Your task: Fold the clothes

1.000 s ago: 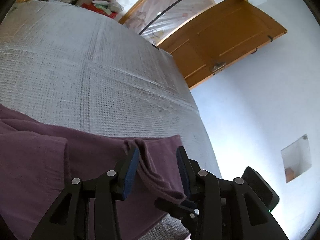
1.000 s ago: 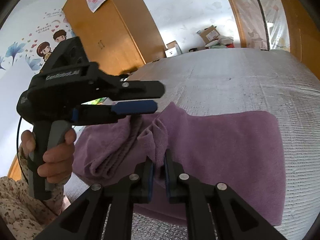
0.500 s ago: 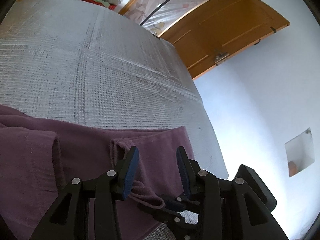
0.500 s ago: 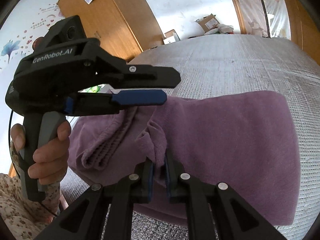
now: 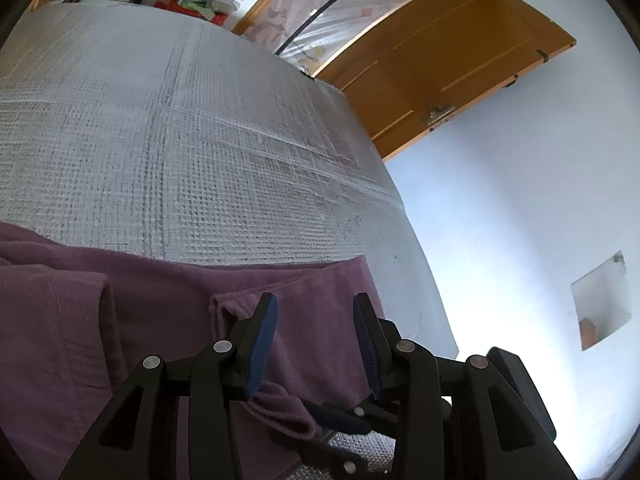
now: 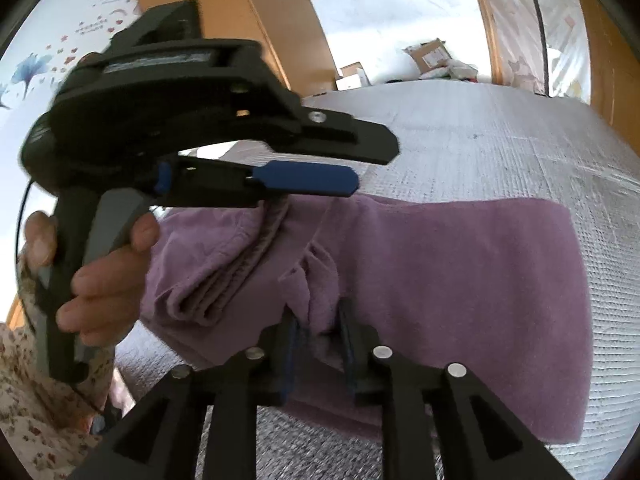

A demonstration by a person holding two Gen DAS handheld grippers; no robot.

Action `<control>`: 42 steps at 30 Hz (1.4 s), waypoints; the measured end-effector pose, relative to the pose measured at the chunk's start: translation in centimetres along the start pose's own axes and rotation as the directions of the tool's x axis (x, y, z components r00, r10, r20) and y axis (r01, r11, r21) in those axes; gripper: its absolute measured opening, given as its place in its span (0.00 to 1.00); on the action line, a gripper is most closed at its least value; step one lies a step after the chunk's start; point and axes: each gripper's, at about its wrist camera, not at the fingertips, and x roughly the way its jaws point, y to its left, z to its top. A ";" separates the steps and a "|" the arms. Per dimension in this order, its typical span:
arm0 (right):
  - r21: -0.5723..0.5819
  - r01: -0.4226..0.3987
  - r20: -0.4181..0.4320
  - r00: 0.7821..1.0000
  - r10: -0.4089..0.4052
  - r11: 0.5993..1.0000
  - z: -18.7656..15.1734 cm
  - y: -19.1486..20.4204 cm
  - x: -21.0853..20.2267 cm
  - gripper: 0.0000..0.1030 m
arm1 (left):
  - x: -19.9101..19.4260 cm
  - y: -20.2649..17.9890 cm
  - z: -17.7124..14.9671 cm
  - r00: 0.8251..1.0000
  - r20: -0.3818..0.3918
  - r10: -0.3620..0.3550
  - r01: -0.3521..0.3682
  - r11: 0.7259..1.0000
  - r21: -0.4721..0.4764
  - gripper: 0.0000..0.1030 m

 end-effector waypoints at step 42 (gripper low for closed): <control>0.212 0.229 -0.023 0.973 -0.229 0.950 -1.9 -9.2 -6.0 0.15 | 0.9 1.4 -2.8 0.991 -0.084 0.109 -0.105 0.993 0.055 0.39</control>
